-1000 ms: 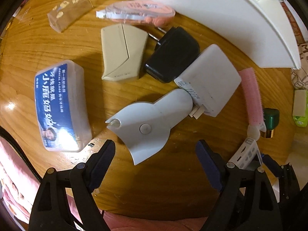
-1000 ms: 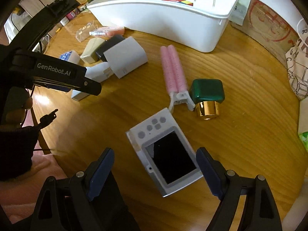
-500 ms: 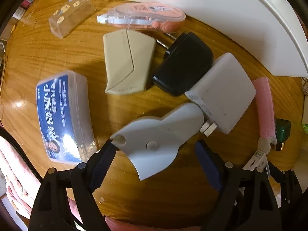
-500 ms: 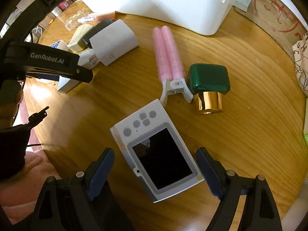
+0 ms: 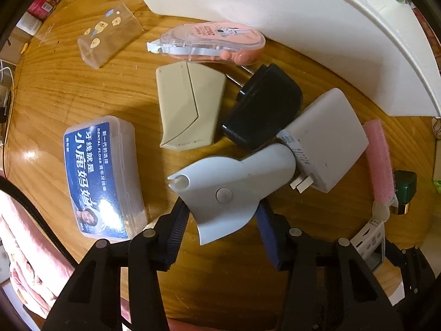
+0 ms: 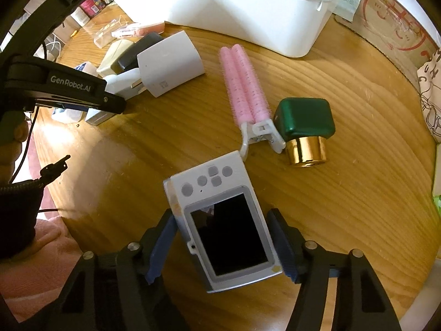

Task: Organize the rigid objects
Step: 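Grasp the white game device with the right tool while the left tool grasps the white scoop, then lift the game device with the right tool and place it in the bin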

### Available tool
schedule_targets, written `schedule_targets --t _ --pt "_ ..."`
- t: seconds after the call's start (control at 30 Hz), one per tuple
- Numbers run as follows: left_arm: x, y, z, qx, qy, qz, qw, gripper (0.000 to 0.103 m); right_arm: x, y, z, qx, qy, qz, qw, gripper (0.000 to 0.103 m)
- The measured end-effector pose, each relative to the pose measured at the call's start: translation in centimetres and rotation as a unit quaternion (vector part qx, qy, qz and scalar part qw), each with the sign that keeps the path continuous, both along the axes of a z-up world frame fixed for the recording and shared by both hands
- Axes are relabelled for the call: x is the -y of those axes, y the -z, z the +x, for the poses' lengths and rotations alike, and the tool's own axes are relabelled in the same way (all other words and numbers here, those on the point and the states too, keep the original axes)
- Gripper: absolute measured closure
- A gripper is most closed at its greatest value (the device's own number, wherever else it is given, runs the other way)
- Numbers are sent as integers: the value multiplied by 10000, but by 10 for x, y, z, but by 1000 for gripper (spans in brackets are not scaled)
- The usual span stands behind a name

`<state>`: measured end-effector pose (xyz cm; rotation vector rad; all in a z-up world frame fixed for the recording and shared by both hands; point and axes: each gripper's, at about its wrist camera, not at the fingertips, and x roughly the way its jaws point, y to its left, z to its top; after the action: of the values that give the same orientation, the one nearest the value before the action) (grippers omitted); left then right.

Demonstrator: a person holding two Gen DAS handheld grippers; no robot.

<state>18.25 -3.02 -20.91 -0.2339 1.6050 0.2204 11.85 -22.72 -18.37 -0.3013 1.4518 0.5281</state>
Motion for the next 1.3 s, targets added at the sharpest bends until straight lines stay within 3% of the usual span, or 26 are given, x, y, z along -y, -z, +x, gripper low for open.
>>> schedule_targets --t 0.53,1.0,1.3 --pt "-12 -14 -57 108 -302 -221 9992 51 -16 -12 -21 287 -271 -131 9991 43" --pt "-49 -57 -124 691 -612 -245 9954 52 -32 -37 -41 711 -698 -1 9950 43" --pt "-67 -97 -137 924 -786 -187 9924 52 -46 -57 -40 754 -796 273 9936 43"
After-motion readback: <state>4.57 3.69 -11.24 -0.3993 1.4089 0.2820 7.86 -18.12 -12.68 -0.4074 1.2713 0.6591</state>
